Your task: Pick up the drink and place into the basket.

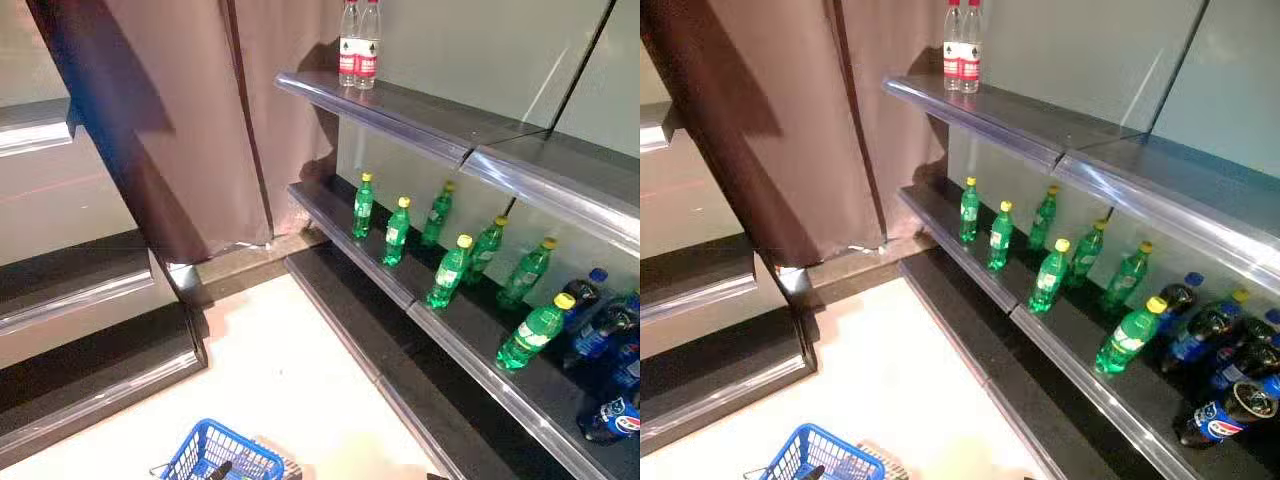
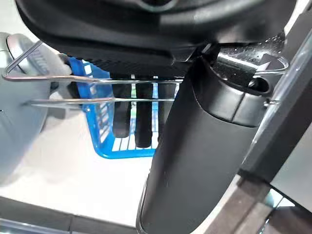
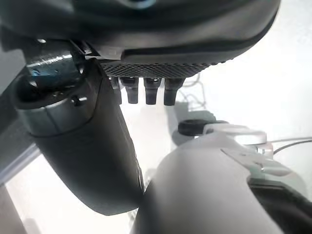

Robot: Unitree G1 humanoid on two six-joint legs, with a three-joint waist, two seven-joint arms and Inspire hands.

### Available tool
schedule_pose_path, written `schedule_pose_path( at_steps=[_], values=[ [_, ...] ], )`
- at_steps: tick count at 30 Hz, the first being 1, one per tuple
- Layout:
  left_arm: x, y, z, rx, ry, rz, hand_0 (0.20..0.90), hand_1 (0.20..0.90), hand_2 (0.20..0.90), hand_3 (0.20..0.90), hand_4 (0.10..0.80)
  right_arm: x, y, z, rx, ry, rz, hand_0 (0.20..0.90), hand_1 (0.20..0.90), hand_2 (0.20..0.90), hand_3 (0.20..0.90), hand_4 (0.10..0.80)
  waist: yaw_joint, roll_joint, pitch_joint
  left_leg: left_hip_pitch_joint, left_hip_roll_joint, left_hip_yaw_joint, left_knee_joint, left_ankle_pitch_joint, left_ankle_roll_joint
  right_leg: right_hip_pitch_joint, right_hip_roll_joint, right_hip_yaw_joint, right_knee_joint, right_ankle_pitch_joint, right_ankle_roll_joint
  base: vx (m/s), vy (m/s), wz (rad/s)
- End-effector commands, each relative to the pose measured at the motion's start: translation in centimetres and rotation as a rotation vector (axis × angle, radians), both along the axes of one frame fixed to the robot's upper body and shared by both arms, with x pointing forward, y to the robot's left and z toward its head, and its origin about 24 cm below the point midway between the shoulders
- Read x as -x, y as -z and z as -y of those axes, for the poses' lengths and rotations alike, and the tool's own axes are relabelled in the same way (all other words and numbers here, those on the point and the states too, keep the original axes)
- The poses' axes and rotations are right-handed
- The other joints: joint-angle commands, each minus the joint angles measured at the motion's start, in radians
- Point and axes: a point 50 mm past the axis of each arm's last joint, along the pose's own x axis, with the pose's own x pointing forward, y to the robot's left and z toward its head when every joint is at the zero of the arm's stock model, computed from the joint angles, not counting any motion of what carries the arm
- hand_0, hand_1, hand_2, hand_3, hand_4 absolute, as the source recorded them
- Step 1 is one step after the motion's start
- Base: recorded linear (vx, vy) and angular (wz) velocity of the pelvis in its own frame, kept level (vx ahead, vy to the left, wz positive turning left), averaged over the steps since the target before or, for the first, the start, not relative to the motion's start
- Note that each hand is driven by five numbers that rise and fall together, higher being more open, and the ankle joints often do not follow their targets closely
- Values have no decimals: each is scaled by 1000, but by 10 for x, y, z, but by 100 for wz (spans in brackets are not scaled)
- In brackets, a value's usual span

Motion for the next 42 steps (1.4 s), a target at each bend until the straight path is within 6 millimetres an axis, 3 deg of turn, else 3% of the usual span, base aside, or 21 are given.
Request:
schedule_pose_path(
  at_steps=[1, 10, 22, 42],
  values=[
    [-46, 3, 38, 144, 60, 174, 300, 300, 300, 200, 100, -29, -7, 12, 39, -48, 56, 900, 900, 900, 900, 800, 9, 21, 17, 6, -57, 35, 38, -127, 1, -24, 42, -82, 14, -23, 11, 0, 0, 0],
    [-44, 2, 31, 94, 21, 170, 300, 300, 300, 200, 100, -24, -6, 11, 44, -50, 42, 900, 900, 900, 900, 800, 11, 18, 8, 8, -54, 33, 35, -124, -4, -20, 41, -88, 14, -26, 9, 0, 0, 0],
    [-39, 5, 28, 22, -12, 26, 300, 300, 300, 200, 100, -20, -5, 9, 46, -24, 40, 900, 900, 900, 900, 800, 9, 19, 2, 12, -57, 30, 29, -121, -4, -17, 35, -96, 13, -25, 11, 0, 0, 0],
    [-47, 3, 27, -34, -50, 61, 300, 300, 300, 200, 100, -23, -6, 10, 99, 8, 83, 900, 900, 900, 900, 800, 14, 22, 5, 19, -63, 30, 34, -128, 4, -11, 16, -116, 22, -24, 16, 1, 4, 0]
  ],
)
